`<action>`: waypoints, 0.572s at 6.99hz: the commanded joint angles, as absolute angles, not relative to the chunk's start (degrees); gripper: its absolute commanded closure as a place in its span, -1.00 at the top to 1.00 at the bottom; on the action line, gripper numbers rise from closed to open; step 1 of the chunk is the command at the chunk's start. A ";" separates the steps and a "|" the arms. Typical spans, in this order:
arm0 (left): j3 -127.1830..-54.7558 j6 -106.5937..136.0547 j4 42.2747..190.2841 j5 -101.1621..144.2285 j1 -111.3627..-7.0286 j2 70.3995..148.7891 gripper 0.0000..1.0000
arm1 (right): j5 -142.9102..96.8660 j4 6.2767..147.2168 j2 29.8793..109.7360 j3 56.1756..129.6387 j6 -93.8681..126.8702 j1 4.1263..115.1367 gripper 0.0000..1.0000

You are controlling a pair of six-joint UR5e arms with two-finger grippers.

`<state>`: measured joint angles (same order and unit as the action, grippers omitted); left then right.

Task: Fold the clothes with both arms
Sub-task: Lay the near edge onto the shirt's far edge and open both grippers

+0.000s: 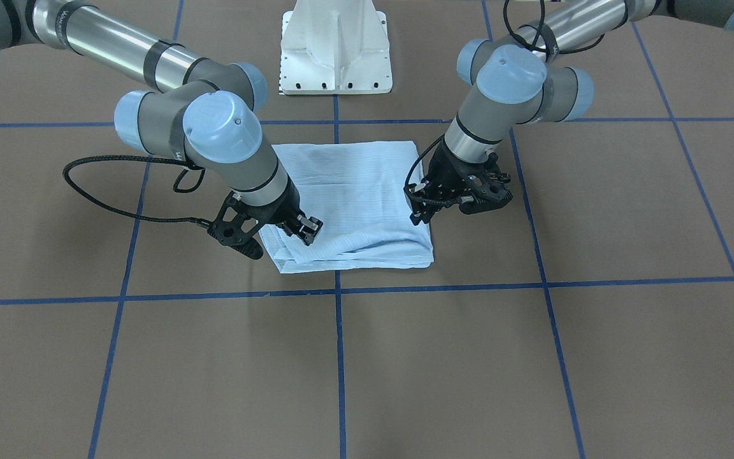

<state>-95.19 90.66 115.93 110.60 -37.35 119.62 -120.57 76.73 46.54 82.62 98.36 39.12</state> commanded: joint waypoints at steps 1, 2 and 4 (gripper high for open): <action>-95.19 90.70 115.58 110.74 -39.19 119.53 0.99 | -120.59 75.67 46.32 82.97 96.68 39.20 1.00; -95.27 90.70 115.05 110.92 -39.72 119.53 0.99 | -120.59 75.93 46.41 83.32 96.07 39.11 1.00; -95.89 90.18 114.87 111.00 -41.91 118.31 0.99 | -119.62 76.72 47.98 85.68 88.82 41.55 1.00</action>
